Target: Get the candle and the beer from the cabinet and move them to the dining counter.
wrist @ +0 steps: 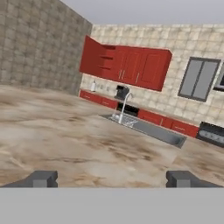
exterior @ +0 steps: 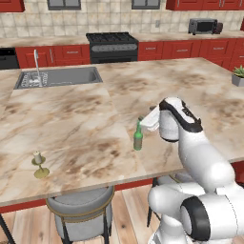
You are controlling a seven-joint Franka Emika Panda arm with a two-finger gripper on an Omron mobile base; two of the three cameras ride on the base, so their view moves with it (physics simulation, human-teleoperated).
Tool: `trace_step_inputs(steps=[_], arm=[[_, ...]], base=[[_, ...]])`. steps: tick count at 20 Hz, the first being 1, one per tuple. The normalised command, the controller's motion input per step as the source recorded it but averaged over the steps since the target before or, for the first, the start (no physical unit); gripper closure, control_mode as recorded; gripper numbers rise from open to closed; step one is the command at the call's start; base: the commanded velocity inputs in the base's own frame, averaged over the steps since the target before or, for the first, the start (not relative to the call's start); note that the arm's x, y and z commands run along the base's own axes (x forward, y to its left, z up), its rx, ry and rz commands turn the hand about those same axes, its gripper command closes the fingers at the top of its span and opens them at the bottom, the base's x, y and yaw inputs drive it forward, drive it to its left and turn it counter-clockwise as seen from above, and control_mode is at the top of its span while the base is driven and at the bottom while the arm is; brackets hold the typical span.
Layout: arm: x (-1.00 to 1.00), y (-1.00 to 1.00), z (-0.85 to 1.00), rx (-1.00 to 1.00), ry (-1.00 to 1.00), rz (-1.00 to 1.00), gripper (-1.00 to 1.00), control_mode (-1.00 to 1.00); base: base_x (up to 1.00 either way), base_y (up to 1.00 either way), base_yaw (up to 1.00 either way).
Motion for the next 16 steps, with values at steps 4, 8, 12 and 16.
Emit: trace_step_inputs(steps=[4, 8, 12, 16], arm=[[-0.69, 0.00, 1.00, 0.00, 0.14, -0.08, -1.00, -1.00], [-0.77, 0.00, 0.96, 0.00, 0.16, -0.09, -1.00, -1.00], [-0.87, 0.00, 0.89, 0.00, 0.17, -0.07, -1.00, -1.00], [-1.00, -0.01, 0.62, 0.00, 0.14, -0.09, -1.00, -1.00]], base=[[0.00, 0.00, 0.00], [0.00, 0.00, 0.00], [0.00, 0.00, 0.00], [0.00, 0.00, 0.00]])
